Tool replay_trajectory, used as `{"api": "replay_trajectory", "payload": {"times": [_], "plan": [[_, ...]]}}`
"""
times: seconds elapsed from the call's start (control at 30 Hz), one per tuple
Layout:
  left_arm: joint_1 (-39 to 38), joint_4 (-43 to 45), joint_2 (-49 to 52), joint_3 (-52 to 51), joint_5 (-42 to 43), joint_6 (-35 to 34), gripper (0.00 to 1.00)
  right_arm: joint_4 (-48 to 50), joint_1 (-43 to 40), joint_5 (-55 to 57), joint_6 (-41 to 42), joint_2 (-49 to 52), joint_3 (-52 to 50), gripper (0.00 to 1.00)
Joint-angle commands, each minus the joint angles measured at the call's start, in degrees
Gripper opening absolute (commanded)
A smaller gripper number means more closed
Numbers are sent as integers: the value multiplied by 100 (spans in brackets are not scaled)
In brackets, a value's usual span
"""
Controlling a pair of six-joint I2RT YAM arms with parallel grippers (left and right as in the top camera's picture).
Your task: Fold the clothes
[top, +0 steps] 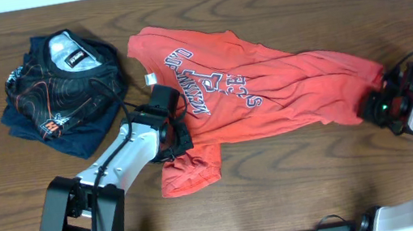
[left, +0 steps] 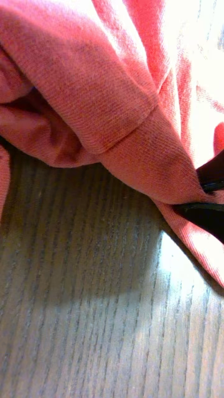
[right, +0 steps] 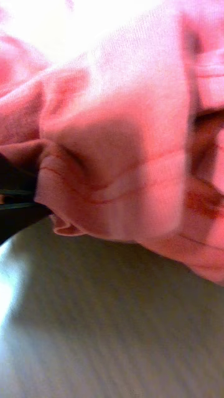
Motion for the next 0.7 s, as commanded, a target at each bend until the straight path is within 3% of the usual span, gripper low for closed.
{"api": "replay_trajectory", "payload": {"times": [0.0, 0.1, 0.2, 0.37, 0.4, 0.47, 0.67], "plan": [[24, -13, 35, -50, -129, -4, 6, -914, 13, -647, 275, -291, 396, 1], [24, -11, 35, -50, -129, -4, 6, -2000, -26, -601, 444, -546, 1231, 1], [24, -11, 35, -50, -129, -7, 6, -2402, -116, -72, 448, -562, 2044, 3], [24, -15, 35, -50, -127, -4, 6, -2339, -494, 2063, 955, -297, 2811, 1], [24, -15, 35, -50, -127, -4, 6, -2352, -597, 2044, 935, -179, 2868, 2], [24, -15, 35, -50, -127, -4, 7, -2553, -778, 1967, 883, 70, 2903, 19], [24, -11, 35, -50, -127, -4, 6, -3101, -1003, 1963, 874, 835, 2898, 19]]}}
